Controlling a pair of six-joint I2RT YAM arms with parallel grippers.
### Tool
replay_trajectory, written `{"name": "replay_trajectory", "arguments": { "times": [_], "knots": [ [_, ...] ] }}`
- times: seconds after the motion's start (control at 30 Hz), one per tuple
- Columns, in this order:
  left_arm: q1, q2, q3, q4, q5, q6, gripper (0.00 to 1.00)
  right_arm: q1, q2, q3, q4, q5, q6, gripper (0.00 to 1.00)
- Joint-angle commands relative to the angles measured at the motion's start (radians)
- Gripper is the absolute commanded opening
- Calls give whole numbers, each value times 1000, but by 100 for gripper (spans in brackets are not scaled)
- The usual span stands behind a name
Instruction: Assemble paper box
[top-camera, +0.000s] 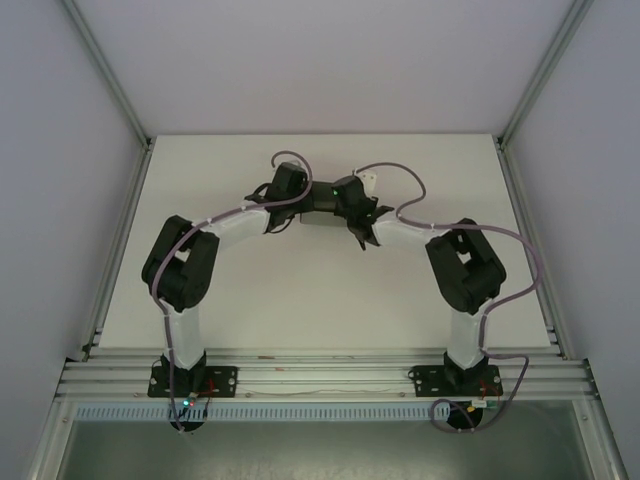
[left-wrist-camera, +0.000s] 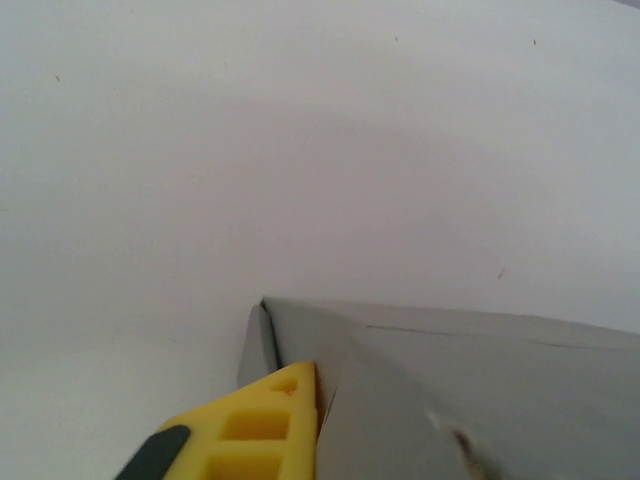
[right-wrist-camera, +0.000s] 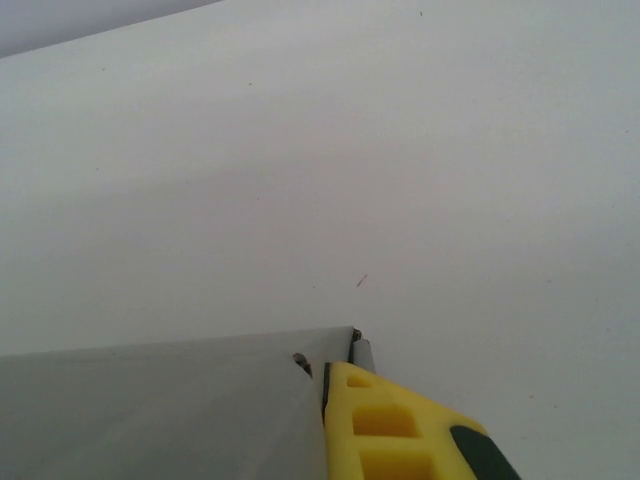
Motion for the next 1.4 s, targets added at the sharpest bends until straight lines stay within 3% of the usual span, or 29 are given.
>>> {"name": "replay_trajectory", "arguments": {
  "times": [0.0,0.17,0.27,0.37,0.47,0.6,0.73,0.87,1.03,1.13,1.37],
  "knots": [
    [-14,-42,-44,-25,73,23,20,23,-37,-51,76,-10,-68,2],
    [-14,-111,-55,-50,56,34,36,42,-49,-80,77,30,-128,2],
    [-14,-150,-44,-97,24,41,51,49,-51,-89,72,54,-145,2],
    [-14,-189,-36,-154,-10,54,72,51,-58,-104,77,66,-155,2],
    [-12,-236,-37,-212,-46,66,100,51,-64,-119,89,78,-170,2],
    [-2,-307,-33,-264,-103,76,100,52,-72,-155,145,44,-201,3],
    [45,-362,-24,-253,-80,77,100,59,-68,-175,176,29,-229,5],
    [128,-335,-18,-199,80,34,100,66,-73,-205,232,26,-251,8],
    [175,-183,45,-191,306,-1,100,75,-75,-225,264,31,-259,10],
    [181,-116,55,-185,345,-28,99,80,-78,-232,262,40,-262,12],
    [180,-63,-23,-111,423,-64,86,98,-110,-259,246,28,-255,16]
  ]
}}
